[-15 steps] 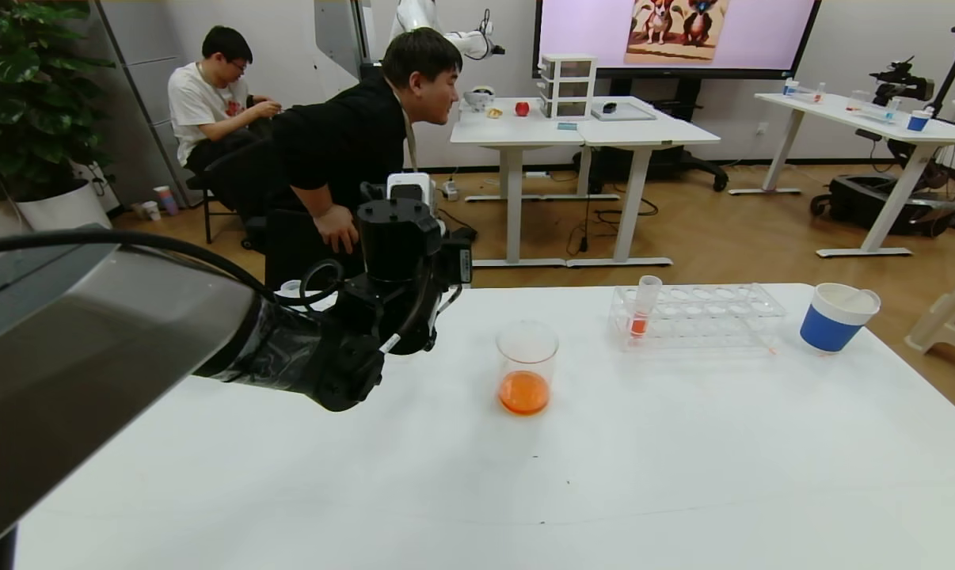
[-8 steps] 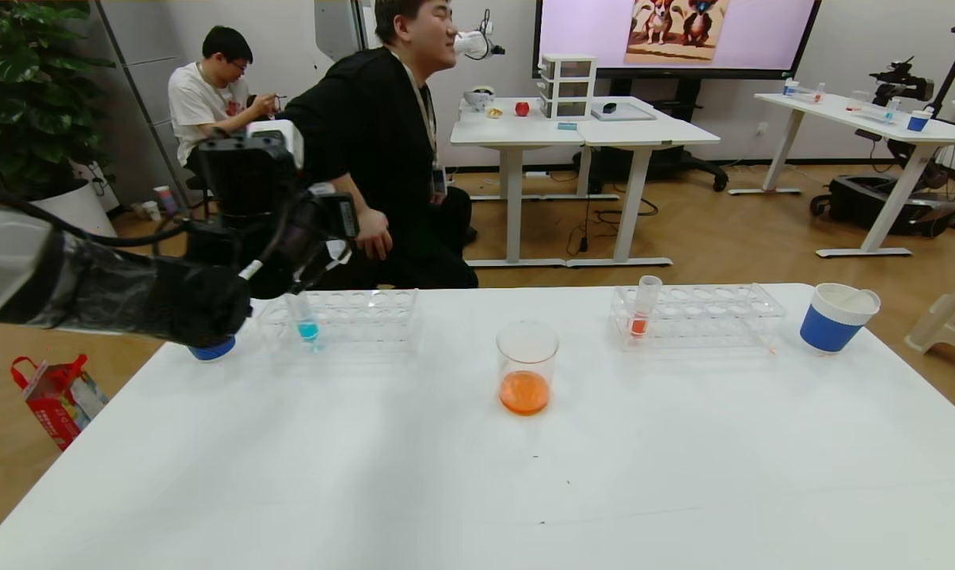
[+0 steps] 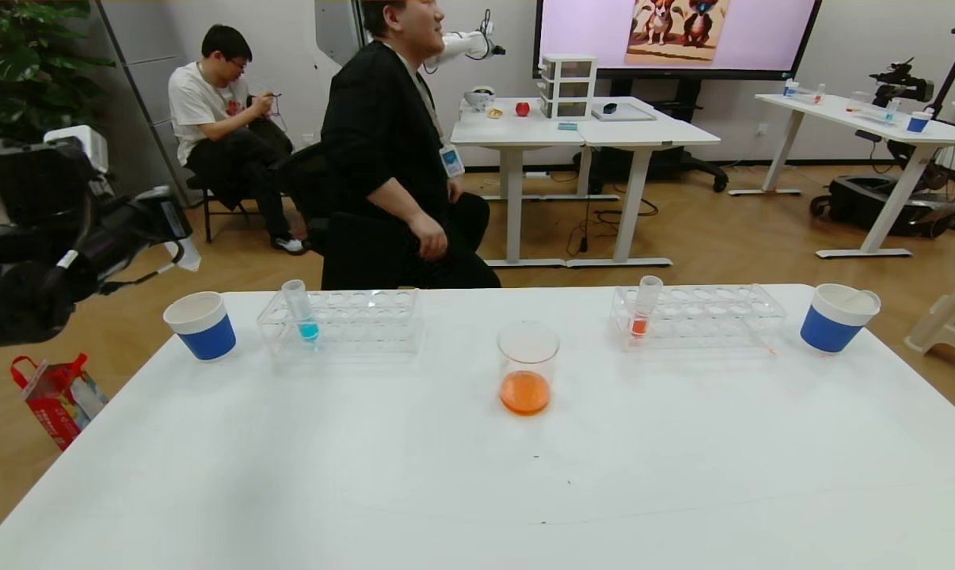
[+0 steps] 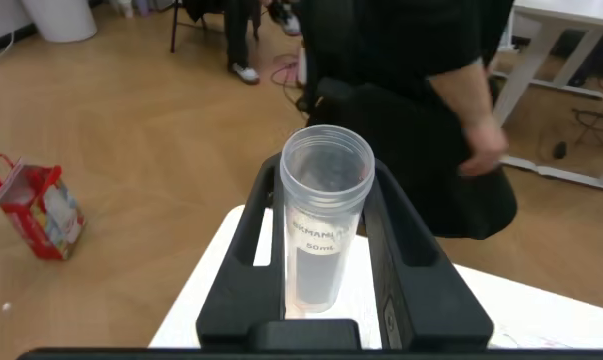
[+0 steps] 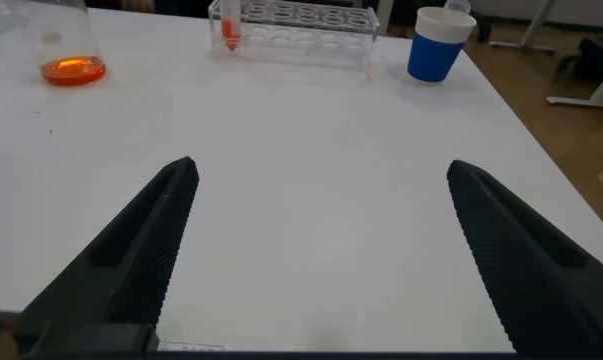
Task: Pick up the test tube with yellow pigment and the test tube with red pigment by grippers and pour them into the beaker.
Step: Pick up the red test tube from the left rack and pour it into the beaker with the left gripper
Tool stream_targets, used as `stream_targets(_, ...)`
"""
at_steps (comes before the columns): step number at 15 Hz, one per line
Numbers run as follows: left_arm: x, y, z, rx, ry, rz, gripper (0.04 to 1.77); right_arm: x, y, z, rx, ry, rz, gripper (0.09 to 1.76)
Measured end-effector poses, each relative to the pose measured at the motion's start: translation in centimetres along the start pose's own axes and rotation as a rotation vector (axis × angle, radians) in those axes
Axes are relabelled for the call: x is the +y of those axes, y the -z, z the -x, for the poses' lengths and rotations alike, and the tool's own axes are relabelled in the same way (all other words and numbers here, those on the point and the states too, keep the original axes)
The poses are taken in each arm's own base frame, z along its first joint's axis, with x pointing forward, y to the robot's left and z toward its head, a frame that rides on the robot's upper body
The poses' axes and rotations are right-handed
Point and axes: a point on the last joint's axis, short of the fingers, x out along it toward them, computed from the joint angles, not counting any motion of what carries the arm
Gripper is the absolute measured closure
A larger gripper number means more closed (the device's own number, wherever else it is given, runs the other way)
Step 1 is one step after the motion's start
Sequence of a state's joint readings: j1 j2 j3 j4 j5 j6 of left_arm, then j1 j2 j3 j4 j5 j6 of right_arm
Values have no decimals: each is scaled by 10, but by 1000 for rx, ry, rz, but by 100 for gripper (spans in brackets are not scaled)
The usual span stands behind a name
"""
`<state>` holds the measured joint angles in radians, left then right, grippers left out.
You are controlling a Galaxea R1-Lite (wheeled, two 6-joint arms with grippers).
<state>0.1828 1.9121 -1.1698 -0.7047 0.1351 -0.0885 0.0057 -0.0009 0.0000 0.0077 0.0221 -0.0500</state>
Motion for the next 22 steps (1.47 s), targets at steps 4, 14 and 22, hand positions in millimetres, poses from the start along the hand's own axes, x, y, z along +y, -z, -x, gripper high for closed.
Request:
stream_targets(4, 25, 13, -18, -81, -56, 18, 131, 0, 0, 0, 0, 0, 0, 11)
stream_targets(14, 28, 76, -34, -14, -69, 12, 131, 0, 0, 0, 0, 1, 0, 11)
stream_targets(22, 29, 96, -33, 49, -71, -3, 71, 0, 0, 0, 0, 0, 0, 11)
